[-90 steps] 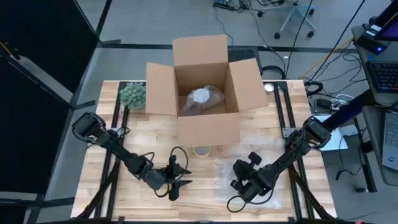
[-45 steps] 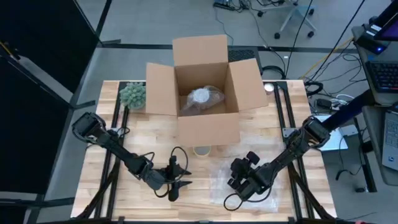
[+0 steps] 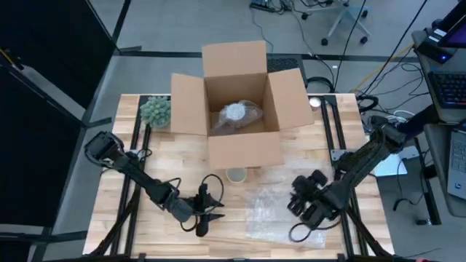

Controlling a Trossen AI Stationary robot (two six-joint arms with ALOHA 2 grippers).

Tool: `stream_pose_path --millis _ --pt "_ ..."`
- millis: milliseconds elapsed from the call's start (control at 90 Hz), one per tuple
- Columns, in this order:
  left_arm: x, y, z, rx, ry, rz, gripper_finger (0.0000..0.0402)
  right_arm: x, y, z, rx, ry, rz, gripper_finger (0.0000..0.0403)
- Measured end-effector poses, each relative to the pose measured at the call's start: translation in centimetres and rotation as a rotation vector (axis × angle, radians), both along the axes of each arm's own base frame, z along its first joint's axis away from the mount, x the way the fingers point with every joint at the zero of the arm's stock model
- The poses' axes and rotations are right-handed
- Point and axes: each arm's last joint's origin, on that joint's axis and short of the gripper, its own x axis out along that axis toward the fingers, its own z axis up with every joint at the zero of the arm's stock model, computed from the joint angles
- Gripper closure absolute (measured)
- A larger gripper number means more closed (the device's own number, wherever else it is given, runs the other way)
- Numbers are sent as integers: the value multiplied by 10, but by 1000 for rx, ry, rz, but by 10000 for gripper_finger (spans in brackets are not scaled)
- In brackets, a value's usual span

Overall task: Wrap mug
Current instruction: Wrap the yellow patterned mug with bubble wrap

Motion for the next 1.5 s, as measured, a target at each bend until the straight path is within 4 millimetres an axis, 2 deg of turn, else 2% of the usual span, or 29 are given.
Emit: stream_pose_path --millis 200,367,900,1078,1233,1500 --pt "0 0 0 3 0 -2 235 -27 -14 -38 216 -121 -54 176" --pt "0 0 0 7 0 -3 235 -33 -21 -54 252 -150 -68 176" --pt "0 0 0 6 0 -2 235 -30 -31 -56 165 -103 -8 177" --pt "0 0 0 3 0 -1 235 -26 -27 -55 205 -74 93 180" --pt "0 0 0 2 0 0 235 -21 -21 -53 236 -94 206 206" --pt "0 0 0 1 0 1 235 -16 -14 -51 281 -110 328 277"
